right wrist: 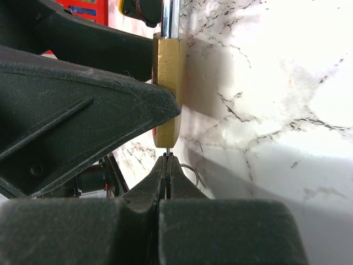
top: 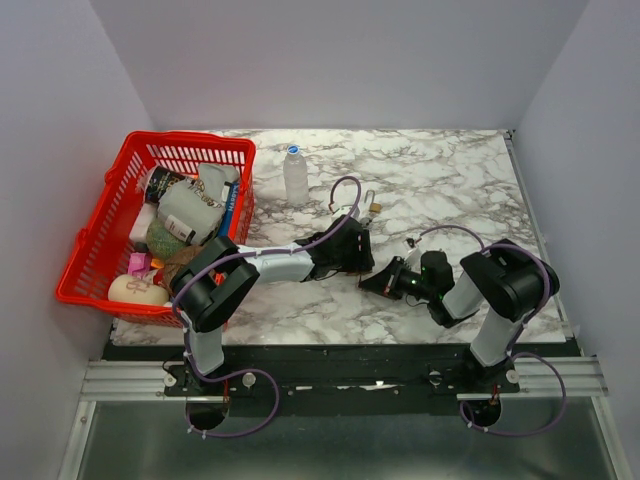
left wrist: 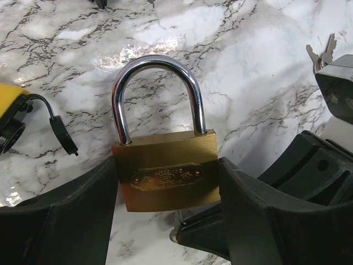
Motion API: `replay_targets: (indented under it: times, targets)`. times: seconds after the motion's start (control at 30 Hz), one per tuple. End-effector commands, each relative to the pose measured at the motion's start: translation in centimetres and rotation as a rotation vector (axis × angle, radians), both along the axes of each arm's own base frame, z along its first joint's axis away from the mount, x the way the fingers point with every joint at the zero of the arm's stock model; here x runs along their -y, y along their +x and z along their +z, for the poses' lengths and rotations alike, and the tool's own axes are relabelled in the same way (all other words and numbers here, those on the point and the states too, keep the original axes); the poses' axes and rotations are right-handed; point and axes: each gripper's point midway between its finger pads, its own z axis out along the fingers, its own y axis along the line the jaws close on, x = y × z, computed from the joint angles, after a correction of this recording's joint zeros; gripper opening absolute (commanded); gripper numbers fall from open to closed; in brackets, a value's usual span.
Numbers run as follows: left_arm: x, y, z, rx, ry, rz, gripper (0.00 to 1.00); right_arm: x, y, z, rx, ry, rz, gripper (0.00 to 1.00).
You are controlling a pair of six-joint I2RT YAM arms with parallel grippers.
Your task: Unlock with the key
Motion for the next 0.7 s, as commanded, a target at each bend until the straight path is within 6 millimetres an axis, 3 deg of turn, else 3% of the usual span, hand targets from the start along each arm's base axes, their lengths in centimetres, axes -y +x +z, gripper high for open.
replay_targets:
  times: [0.0, 0.67]
  targets:
    - [-0.8, -1.4, -0.8, -0.037, 0.053, -0.015, 0.00, 0.7, 1.2, -0.9, 0.008, -0.031, -0.055, 0.01]
    - [-0.7, -2.2, -1.1, -0.053, 0.048, -0.046, 0.00, 1.4, 3.9, -0.6, 0.068, -0.076, -0.130, 0.01]
